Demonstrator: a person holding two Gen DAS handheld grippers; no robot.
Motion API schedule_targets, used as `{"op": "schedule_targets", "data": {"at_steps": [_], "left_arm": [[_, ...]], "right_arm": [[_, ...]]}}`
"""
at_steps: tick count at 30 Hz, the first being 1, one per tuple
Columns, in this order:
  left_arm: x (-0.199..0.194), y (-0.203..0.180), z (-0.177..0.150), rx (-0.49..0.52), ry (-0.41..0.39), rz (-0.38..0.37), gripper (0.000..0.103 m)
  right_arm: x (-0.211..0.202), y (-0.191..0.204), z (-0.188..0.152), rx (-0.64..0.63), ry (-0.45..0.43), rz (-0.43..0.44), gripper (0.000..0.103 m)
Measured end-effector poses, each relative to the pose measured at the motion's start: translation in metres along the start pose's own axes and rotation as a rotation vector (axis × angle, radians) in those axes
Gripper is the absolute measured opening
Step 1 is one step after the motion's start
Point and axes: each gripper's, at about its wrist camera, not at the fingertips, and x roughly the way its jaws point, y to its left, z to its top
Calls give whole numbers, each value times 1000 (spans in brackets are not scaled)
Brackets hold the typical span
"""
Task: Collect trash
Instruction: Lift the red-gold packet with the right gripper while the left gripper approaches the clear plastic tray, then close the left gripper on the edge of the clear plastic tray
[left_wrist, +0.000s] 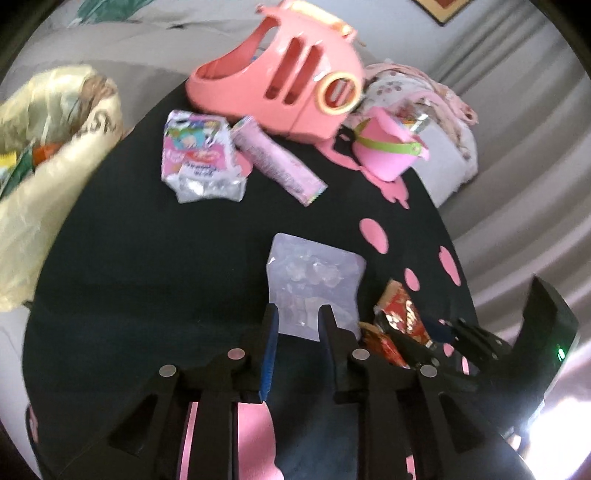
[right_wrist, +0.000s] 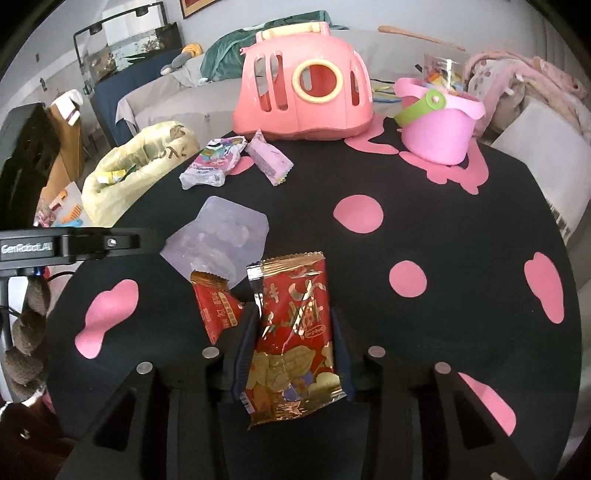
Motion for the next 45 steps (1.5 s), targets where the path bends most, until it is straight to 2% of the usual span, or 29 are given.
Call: {"op": "schedule_targets", "data": {"at_steps": [2, 8, 10, 13, 15, 19, 24, 31, 35, 38, 45], "left_arm": [[9, 5, 1, -40, 13, 1, 24], [23, 6, 11, -100, 0, -56, 25], [21, 10, 15, -145, 15, -60, 25], [8, 12, 16, -132, -21, -40, 25], [-2, 17, 16, -109, -36, -22, 27], [-2, 29, 13, -130, -13, -26, 36], [-5, 35, 5, -155, -7, -46, 36], [-14, 45, 3, -225, -30, -84, 48], [-7, 46, 5, -252, -19, -80, 49], [-2, 41, 7, -250, -15, -86, 49], [15, 16, 18, -176, -8, -29, 49]], "right_arm": [[0, 0, 0, -5, 0, 4, 36], [1, -4, 1, 10, -2, 22, 36], [0, -4, 1, 13, -3, 24, 37], [-1, -8, 0, 40, -8, 48, 37], [-1, -10, 0, 53, -10, 62, 37], [-1, -7, 0, 41, -8, 48, 37], [-1, -6, -1, 35, -8, 42, 37], [-1, -6, -1, 35, -8, 42, 37], [-2, -6, -2, 36, -9, 44, 37], [-2, -6, -3, 38, -10, 46, 37], [-3, -4, -4, 26, -9, 33, 37]]}}
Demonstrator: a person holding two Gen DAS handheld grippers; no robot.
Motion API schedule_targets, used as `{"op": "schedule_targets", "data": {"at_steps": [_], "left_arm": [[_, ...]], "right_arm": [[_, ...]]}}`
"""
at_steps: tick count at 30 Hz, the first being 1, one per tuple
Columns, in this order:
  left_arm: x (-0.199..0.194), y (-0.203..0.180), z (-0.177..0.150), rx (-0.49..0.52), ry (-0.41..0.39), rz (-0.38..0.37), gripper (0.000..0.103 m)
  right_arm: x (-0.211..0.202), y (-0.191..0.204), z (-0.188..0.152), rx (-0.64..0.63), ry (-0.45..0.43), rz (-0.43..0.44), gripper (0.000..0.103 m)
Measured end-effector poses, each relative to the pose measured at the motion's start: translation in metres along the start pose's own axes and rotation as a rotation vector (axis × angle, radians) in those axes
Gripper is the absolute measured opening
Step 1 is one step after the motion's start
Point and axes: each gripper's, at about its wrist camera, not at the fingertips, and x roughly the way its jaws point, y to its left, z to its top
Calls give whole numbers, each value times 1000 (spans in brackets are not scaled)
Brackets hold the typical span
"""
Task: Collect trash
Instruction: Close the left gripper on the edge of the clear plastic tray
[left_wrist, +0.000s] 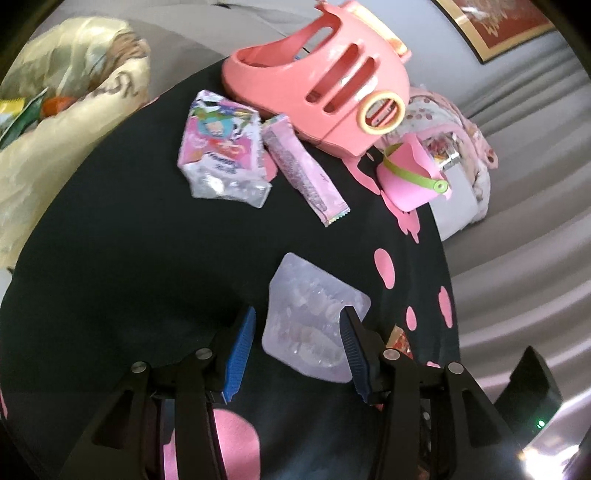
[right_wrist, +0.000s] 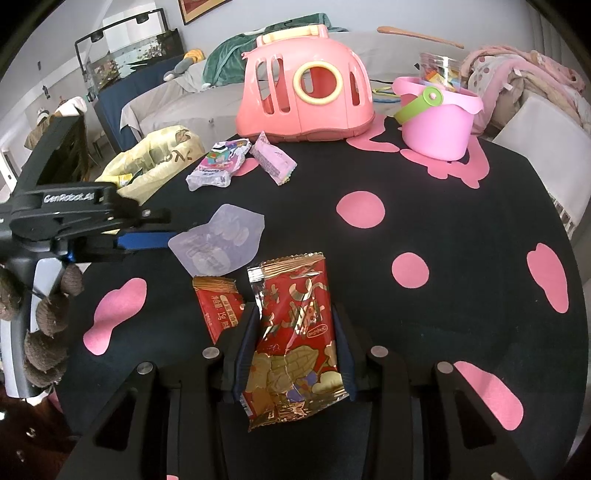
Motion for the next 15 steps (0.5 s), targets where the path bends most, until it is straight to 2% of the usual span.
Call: {"op": "schedule_targets", "data": {"at_steps": [3, 6, 8, 12, 15], "left_arm": [[3, -6, 0, 14, 3, 31, 48], [5, -9, -1, 13, 23, 29, 42], [11, -9, -4, 13, 66, 11, 16], [10, -12, -9, 56, 73, -16, 9], [-7, -17, -8, 116, 12, -10, 4]], "right_arm": [[0, 2, 0, -3, 0, -6, 38], [1, 4, -1, -8, 2, -4, 42], [1, 5, -1, -10, 3, -6, 43], [0, 5, -2, -6, 4, 2, 46], [0, 7, -3, -17, 8, 15, 51]]}}
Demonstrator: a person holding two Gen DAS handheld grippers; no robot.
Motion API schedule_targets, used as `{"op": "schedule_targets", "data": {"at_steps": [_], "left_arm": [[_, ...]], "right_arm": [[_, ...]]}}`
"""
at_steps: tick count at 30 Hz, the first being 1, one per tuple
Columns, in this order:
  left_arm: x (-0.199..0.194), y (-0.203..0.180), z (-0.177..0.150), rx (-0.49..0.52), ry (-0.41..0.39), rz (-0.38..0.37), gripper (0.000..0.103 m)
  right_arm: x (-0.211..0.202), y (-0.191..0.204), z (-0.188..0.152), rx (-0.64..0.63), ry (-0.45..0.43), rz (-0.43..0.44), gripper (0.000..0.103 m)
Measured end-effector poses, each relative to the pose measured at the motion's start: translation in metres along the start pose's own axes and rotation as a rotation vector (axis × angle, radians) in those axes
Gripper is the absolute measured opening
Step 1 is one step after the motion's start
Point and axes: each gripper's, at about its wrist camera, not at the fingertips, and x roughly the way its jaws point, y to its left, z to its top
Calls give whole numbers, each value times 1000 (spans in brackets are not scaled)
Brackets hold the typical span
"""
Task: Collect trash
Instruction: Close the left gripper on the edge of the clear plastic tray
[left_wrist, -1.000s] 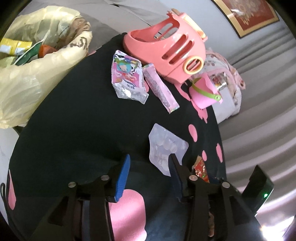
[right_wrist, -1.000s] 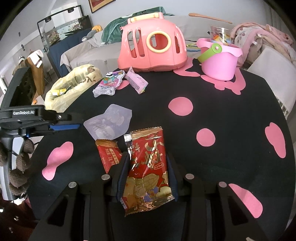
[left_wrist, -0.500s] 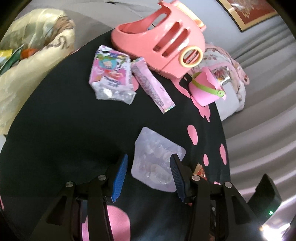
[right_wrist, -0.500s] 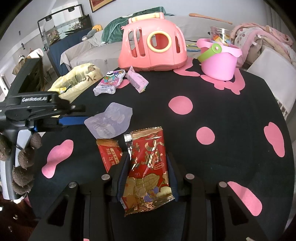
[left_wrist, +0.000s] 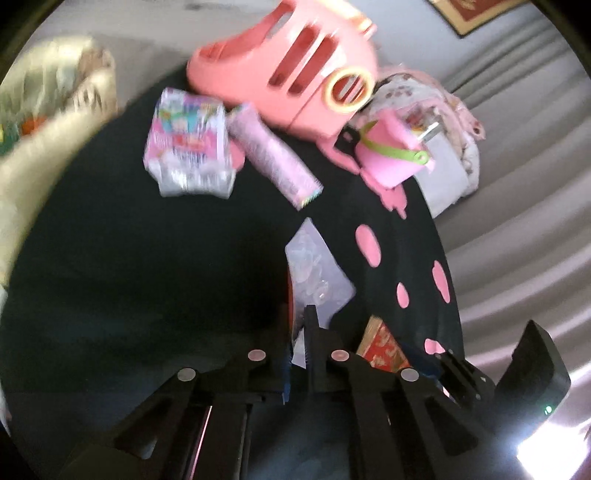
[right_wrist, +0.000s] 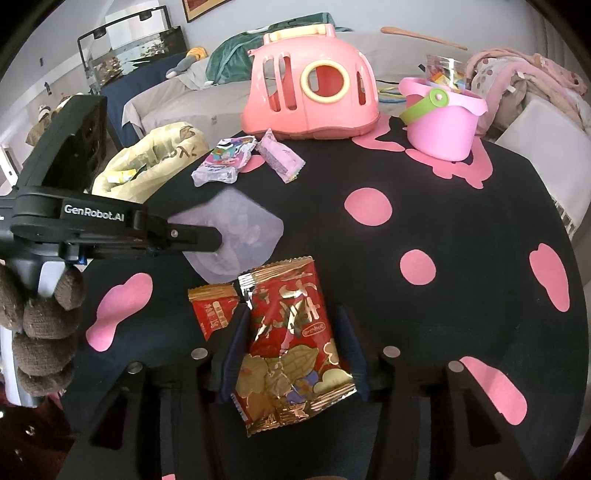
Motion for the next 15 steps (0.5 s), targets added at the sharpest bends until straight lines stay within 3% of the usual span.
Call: {"op": "schedule_targets", "data": {"at_steps": [8, 12, 14, 15], "left_arm": [[-64, 0, 2, 160, -186, 163, 4], [-101, 3, 1, 215, -271, 216, 4], [-117, 6, 1, 220, -296, 212, 4], [-122, 8, 0, 215, -303, 206, 4]], "right_arm": [[4, 12, 2, -69, 41, -28, 57], [-2, 19, 4, -80, 29, 10, 43], [-9, 28, 8, -106, 4, 13, 32], [-13, 32, 11, -119, -10, 3, 32]]}}
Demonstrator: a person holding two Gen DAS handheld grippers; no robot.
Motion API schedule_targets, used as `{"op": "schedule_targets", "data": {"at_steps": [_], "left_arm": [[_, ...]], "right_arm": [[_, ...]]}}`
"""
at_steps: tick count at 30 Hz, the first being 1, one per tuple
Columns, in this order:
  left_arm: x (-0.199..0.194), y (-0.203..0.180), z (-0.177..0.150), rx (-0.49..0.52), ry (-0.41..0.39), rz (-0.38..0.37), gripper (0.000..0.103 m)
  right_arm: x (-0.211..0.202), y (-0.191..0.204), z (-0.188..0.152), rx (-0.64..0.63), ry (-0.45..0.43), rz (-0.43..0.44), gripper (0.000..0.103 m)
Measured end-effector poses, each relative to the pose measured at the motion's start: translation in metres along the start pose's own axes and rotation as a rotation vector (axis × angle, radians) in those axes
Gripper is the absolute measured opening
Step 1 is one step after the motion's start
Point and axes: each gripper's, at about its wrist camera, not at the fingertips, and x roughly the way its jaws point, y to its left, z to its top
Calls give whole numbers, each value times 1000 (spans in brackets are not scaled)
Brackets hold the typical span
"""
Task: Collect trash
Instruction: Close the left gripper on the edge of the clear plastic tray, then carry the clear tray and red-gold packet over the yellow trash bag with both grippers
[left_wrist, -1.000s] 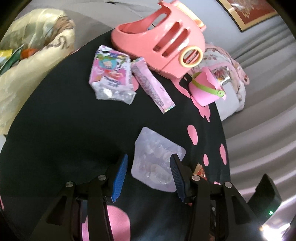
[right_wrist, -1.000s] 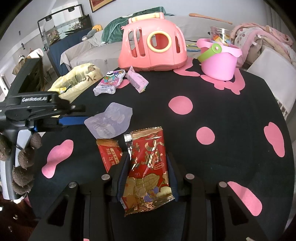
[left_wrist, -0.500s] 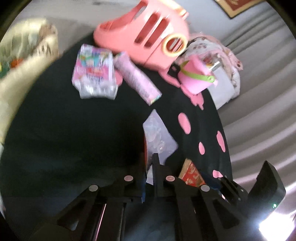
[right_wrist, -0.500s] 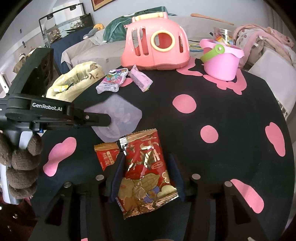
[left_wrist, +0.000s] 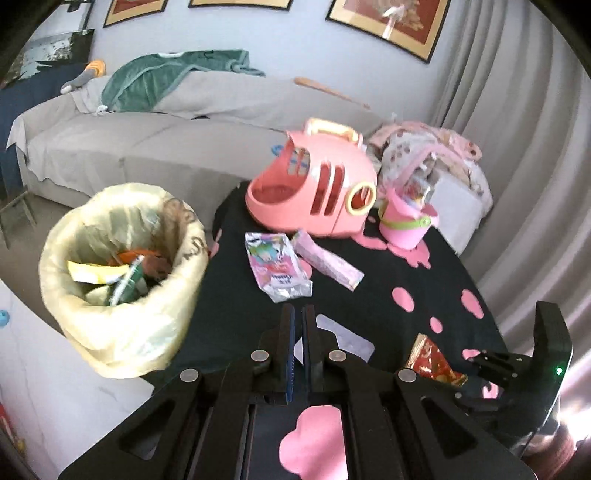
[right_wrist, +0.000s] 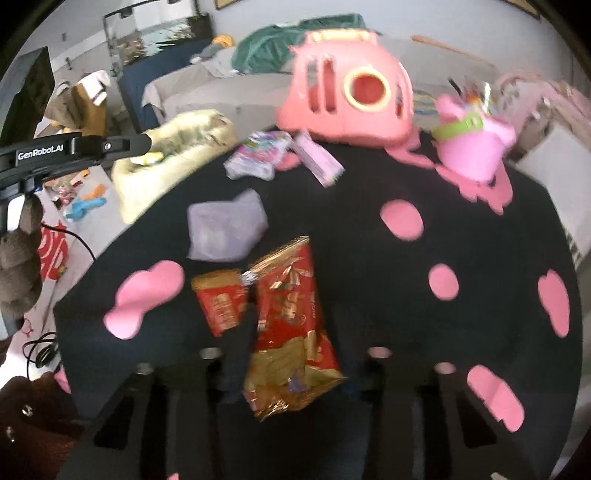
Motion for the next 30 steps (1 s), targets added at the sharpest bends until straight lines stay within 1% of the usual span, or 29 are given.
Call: {"op": "schedule_targets", "data": {"at_steps": [1, 3, 4, 6, 7, 9, 10, 11, 14, 16, 18, 21, 23, 28, 30], "left_arm": [[-3, 3, 0, -8, 0, -8, 4], [-4, 10, -3, -41, 25, -52, 4], [-2, 11, -5, -66, 36, -72, 4], [10, 19, -13, -144, 81, -135, 7], [18, 22, -17, -180, 110, -159, 9], [31, 23, -23, -224, 140, -170, 21], [38, 23, -26, -241, 149, -163, 31], [45, 22, -29, -253, 155, -157, 36], [63, 13, -34, -251, 185, -143, 37], [75, 3, -35, -214, 194, -104, 37], [87, -10, -37, -157, 203, -44, 37], [102, -19, -43, -122, 236, -1, 37], [104, -24, -43, -102, 216, 27, 38], [109, -33, -41, -81, 223, 70, 39], [110, -37, -43, -68, 241, 40, 39]], "right_arm": [[-3, 3, 3, -9, -7, -9, 32], [-9, 7, 10, -26, -18, -29, 32], [-12, 8, 11, -30, -23, -39, 32], [-17, 8, 14, -29, -24, -74, 32], [-20, 6, 13, -25, -25, -88, 32], [-24, 1, 8, -10, -24, -95, 32], [-26, -2, 4, 0, -23, -96, 32], [-27, -3, 1, 4, -22, -99, 32], [-29, -12, -10, 28, -20, -104, 32], [-28, -19, -16, 50, -21, -99, 32], [-27, -26, -20, 75, -25, -92, 32], [-27, -33, -25, 99, -37, -83, 32], [-27, -37, -28, 111, -45, -82, 32], [-31, -51, -34, 150, -71, -86, 33], [-32, -56, -37, 172, -79, -86, 33]]}}
